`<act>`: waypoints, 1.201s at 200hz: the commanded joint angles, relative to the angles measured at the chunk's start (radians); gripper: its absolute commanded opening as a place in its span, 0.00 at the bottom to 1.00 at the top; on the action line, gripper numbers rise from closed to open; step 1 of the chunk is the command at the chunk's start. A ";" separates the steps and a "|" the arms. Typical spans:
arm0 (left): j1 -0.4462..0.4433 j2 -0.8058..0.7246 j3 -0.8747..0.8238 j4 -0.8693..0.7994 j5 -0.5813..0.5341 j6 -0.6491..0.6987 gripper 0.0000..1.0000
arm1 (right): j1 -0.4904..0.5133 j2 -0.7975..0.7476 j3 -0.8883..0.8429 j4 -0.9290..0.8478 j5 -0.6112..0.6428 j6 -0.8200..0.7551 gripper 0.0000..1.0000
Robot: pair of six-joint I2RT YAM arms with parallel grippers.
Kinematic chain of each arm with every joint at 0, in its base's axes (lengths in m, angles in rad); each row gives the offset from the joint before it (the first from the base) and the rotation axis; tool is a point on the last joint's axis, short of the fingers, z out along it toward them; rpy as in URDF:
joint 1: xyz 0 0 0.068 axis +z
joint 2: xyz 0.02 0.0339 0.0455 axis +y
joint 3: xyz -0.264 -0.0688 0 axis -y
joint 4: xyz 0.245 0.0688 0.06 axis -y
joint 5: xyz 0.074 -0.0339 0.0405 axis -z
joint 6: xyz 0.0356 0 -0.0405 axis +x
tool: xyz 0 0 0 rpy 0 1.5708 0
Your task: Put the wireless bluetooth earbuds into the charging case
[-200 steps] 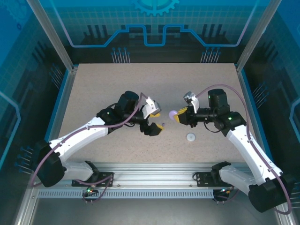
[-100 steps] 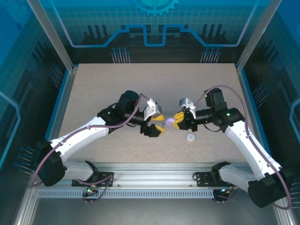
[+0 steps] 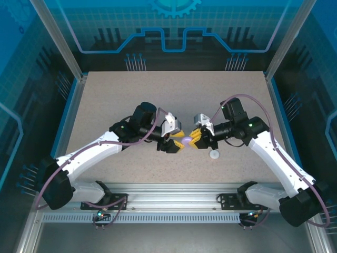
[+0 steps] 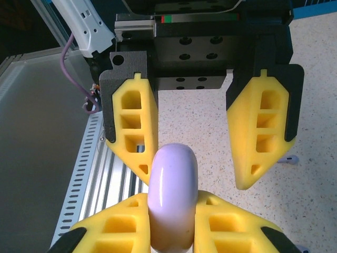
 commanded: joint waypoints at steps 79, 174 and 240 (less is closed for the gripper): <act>-0.023 0.024 0.029 -0.037 0.073 0.051 0.40 | 0.049 0.037 0.039 -0.002 0.047 -0.013 0.16; -0.024 0.028 0.035 -0.030 0.083 0.031 0.38 | 0.056 0.042 0.044 -0.025 0.057 -0.027 0.16; -0.024 0.033 0.040 -0.012 0.092 0.002 0.40 | 0.058 0.041 0.036 -0.024 0.051 -0.033 0.16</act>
